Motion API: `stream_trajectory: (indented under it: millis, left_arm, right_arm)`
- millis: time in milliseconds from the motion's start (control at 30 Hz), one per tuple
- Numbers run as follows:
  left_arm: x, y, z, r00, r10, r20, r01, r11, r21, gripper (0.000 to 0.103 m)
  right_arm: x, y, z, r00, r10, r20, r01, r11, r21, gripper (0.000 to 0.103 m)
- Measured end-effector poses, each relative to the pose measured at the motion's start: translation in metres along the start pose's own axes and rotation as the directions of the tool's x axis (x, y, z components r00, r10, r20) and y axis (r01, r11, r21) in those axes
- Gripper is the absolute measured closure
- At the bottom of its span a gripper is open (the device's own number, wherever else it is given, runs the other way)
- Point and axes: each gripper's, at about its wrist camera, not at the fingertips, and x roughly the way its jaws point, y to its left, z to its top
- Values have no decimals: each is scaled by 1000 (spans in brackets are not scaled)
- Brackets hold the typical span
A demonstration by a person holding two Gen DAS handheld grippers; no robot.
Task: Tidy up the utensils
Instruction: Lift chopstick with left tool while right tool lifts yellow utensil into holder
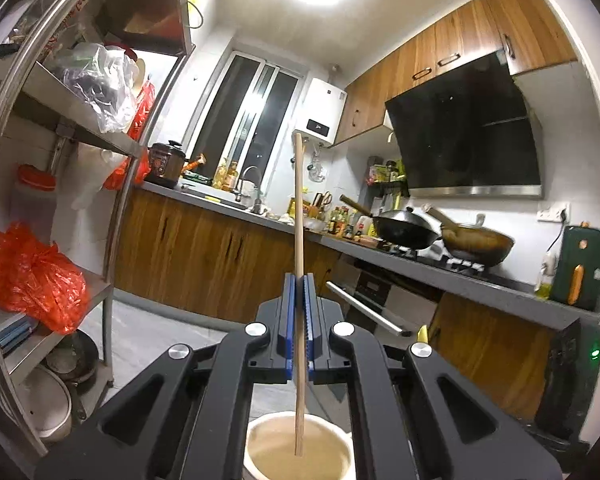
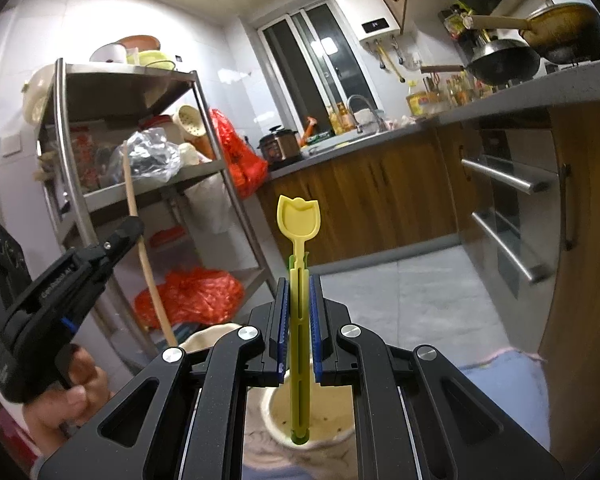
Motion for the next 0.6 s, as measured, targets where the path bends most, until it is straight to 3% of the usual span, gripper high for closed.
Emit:
stream_trajectory:
  millis: [167, 367, 600]
  left_arm:
    - [14, -5, -32, 995, 18, -100, -13, 999, 45, 99]
    - [4, -14, -53, 984, 45, -172, -29, 995, 98, 99]
    - [-3, -23, -58, 948, 108, -300, -52, 981, 189, 99]
  right_arm:
    - [11, -2, -11, 999, -41, 24, 42, 998, -51, 92]
    - [16, 3, -27, 994, -92, -57, 84, 989, -124, 92]
    - [12, 18, -37, 982, -138, -131, 110, 972, -207, 92]
